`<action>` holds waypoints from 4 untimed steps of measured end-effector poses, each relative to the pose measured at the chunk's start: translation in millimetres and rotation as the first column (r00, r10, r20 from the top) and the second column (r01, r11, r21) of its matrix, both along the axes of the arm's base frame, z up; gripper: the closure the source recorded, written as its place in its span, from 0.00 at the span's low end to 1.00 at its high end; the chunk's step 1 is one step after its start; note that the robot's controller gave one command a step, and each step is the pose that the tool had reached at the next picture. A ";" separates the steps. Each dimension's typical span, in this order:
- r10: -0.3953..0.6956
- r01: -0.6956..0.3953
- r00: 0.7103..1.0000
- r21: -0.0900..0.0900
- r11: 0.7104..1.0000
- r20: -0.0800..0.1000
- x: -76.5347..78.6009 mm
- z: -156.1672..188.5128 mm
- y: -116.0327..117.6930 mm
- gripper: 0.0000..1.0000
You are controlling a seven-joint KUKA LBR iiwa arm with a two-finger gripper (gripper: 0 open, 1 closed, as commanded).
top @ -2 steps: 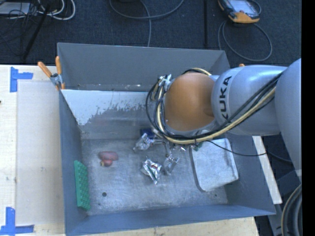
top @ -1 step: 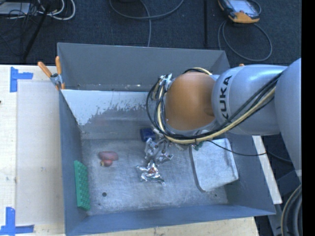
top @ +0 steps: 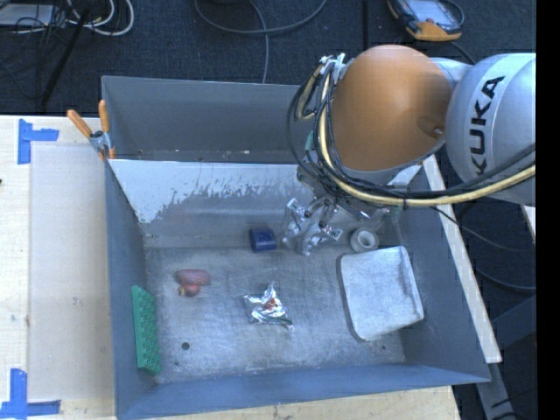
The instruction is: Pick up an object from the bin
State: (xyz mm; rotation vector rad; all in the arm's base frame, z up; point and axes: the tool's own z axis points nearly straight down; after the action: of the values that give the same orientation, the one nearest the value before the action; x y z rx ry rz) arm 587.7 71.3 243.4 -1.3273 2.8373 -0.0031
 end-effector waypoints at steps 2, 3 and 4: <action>-0.048 0.047 0.999 -0.001 0.999 -0.020 -42.3 -105.5 40.1 0.00; -0.003 0.003 1.000 0.003 1.000 -0.007 -24.6 -172.6 18.4 0.00; -0.005 0.005 1.000 0.004 1.000 0.002 -22.2 -168.3 18.7 1.00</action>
Offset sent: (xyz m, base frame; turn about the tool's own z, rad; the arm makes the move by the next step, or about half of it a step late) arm 0.0000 0.0000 0.0000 0.0000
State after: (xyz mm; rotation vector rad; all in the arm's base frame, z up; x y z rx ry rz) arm 565.5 89.9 75.1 -1.3192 2.8373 0.0011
